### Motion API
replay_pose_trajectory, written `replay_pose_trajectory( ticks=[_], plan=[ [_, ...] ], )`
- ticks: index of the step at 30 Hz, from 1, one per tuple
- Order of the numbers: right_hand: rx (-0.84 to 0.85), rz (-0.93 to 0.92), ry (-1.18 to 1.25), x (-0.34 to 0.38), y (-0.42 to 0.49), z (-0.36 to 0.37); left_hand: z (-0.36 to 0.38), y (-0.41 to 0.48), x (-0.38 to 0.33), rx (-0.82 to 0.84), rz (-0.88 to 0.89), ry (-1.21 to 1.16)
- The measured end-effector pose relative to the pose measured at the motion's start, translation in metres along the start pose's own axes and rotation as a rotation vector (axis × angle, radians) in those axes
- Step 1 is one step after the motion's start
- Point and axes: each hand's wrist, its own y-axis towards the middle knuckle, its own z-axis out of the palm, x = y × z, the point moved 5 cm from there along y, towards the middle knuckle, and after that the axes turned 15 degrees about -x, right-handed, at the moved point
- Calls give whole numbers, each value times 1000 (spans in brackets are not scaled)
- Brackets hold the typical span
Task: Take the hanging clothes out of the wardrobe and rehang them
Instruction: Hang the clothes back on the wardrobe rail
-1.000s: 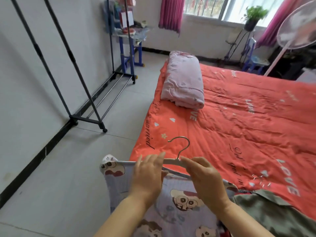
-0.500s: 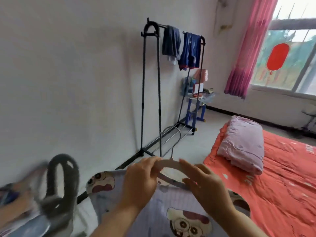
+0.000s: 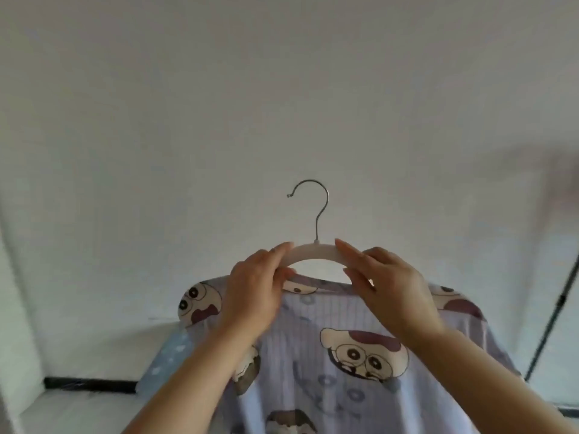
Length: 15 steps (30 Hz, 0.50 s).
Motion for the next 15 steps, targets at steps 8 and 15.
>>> replay_pose_trajectory(
  ticks=[8, 15],
  plan=[
    [-92, -194, 305, 199, 70, 149, -210, 27, 151, -164, -92, 386],
    [-205, -227, 504, 369, 103, 254, -369, 30, 260, -251, -92, 633]
  ],
)
